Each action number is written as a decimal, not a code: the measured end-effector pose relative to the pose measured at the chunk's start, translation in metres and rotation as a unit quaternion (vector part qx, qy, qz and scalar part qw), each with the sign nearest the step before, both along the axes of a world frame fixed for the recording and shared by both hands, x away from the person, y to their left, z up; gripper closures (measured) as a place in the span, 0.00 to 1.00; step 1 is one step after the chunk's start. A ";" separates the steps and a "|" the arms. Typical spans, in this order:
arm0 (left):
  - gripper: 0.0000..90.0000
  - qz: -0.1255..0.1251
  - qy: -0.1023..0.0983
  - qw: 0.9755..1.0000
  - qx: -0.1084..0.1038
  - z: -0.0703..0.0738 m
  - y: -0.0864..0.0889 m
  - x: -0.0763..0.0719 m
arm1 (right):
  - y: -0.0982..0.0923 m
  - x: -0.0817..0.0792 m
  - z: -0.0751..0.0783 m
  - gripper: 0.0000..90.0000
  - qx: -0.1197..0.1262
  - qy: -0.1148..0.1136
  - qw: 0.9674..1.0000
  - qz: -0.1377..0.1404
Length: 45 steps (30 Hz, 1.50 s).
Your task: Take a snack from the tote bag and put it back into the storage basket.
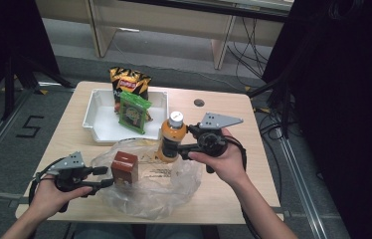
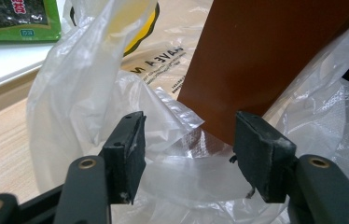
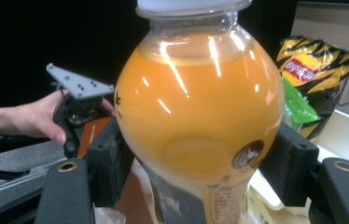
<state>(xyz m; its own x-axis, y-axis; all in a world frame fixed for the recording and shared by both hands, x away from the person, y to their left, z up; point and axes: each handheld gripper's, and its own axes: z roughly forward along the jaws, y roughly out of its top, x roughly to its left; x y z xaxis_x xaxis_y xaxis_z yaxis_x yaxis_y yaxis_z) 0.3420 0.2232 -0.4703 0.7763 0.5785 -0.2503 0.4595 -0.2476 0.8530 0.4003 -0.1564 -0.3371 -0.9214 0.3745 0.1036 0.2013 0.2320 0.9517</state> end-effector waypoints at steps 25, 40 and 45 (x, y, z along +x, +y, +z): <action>0.48 -0.001 -0.001 1.000 0.000 0.000 0.003 0.001 | 0.031 0.055 0.025 0.38 0.029 0.005 0.998 -0.056; 0.48 -0.001 -0.002 1.000 -0.003 0.001 0.002 0.001 | 0.040 0.087 0.010 0.38 0.008 0.014 0.996 -0.087; 0.48 0.000 0.000 1.000 -0.003 0.000 0.003 0.000 | 0.048 0.102 0.001 0.38 -0.004 0.022 0.995 -0.102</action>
